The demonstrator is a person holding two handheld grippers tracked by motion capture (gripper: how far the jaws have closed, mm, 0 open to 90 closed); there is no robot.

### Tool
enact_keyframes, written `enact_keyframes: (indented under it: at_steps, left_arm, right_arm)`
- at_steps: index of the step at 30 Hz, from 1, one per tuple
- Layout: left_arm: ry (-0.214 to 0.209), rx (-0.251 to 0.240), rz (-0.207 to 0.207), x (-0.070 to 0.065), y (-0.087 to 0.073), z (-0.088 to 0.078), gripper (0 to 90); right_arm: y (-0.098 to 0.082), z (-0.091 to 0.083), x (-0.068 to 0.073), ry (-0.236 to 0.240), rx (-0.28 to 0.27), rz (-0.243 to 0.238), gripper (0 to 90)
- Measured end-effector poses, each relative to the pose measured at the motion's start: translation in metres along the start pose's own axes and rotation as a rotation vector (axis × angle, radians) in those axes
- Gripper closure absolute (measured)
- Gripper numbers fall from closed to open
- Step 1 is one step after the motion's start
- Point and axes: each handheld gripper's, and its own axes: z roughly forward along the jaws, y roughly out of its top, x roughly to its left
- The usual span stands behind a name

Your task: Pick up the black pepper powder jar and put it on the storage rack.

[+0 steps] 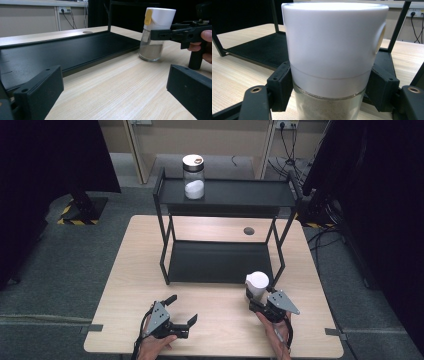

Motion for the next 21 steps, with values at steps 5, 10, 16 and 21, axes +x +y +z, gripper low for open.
enact_keyframes:
  at_steps: [5, 10, 16, 21]
  left_arm:
    - [0.000, -0.002, 0.000, 0.000, 0.000, 0.000, 0.3]
    - [0.003, -0.002, 0.000, 0.000, 0.000, 0.000, 0.3]
    - [0.003, -0.002, 0.001, 0.000, 0.000, -0.001, 0.3]
    - [0.005, -0.003, -0.001, 0.000, 0.000, -0.001, 0.3]
  right_arm:
    - [-0.001, -0.001, 0.002, -0.009, -0.004, -0.009, 30.7]
    - [0.000, -0.006, 0.003, -0.017, -0.039, -0.014, 30.7]
    - [0.005, -0.010, 0.003, -0.009, -0.053, -0.006, 30.7]
    - [0.008, -0.010, 0.005, 0.003, -0.054, -0.004, 30.7]
